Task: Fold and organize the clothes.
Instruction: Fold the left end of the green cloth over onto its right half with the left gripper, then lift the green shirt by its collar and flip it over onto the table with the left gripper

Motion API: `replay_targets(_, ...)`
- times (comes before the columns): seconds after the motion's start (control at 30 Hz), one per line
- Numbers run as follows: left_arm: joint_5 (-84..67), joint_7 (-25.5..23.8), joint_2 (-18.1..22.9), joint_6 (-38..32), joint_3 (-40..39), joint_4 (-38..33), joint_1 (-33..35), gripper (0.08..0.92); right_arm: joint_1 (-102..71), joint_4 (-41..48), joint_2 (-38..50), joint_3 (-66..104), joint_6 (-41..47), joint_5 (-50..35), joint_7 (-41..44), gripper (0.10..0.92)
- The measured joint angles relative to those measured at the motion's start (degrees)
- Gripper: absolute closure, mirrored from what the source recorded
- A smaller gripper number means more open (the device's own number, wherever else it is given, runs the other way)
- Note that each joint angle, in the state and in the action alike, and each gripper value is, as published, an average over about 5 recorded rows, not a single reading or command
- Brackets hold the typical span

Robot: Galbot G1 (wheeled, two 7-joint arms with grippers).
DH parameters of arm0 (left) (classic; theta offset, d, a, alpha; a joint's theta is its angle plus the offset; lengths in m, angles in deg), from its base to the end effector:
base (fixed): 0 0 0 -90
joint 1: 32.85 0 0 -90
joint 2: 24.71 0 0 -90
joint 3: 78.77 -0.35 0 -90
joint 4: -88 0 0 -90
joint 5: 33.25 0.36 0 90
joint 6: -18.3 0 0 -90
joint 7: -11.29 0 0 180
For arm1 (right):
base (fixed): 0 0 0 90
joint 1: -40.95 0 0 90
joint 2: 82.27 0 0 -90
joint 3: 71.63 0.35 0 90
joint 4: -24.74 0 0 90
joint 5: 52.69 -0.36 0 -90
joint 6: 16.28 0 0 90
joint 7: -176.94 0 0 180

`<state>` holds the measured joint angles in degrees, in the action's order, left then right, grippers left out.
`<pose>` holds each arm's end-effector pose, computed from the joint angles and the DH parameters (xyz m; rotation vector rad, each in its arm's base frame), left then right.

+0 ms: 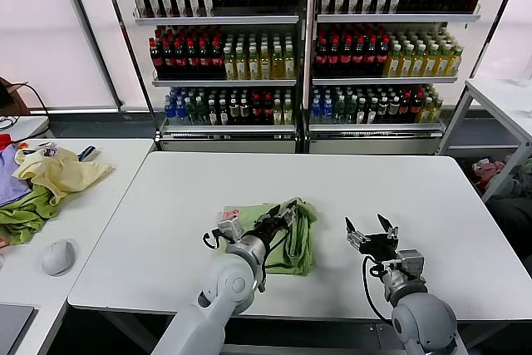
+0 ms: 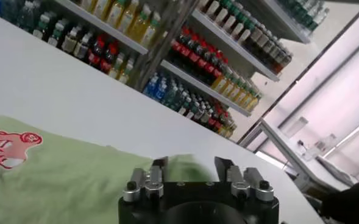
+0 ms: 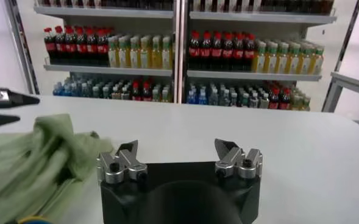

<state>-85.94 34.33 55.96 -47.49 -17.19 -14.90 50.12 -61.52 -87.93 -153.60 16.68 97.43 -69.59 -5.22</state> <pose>0.3422 -0.1211 -0.2532 -0.4898 -2.5561 0.7115 0.2803 -0.0583 -0.2702 0.1557 -2.8753 0.0635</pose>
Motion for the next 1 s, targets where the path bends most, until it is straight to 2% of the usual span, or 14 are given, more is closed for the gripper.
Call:
replay_targets(0.2, 5.7, -1.0, -2.4, -1.7, 2.0, -2.5, 2.9, 0.215, -0.3, -0.1, -0.2, -0.2, -0.1, 0.1, 0.1, 0.203)
replay_targets(0.37, 14.0, -1.0, -5.4, -3.2, 4.4, -2.5, 5.6, 0.179, -0.2, -0.1, -0.3, -0.4, -0.2, 0.2, 0.1, 0.203)
replay_targets(0.57, 22.1, -0.3, -8.0, -3.3, 5.9, -1.0, 8.0, 0.177, -0.1, -0.2, -0.6, -0.6, -0.3, 0.5, 0.2, 0.203)
replay_targets(0.8, 27.4, 0.4, -8.3, -1.7, 6.0, -0.3, 10.2, 0.186, -0.2, -0.3, -0.6, -0.6, -0.4, 0.6, 0.2, 0.203)
replay_targets(1.0, 29.1, -0.4, -8.5, 0.1, 5.6, -0.5, 11.7, 0.328, -0.4, -0.8, -0.6, -0.4, -0.3, 0.6, 0.2, 0.203)
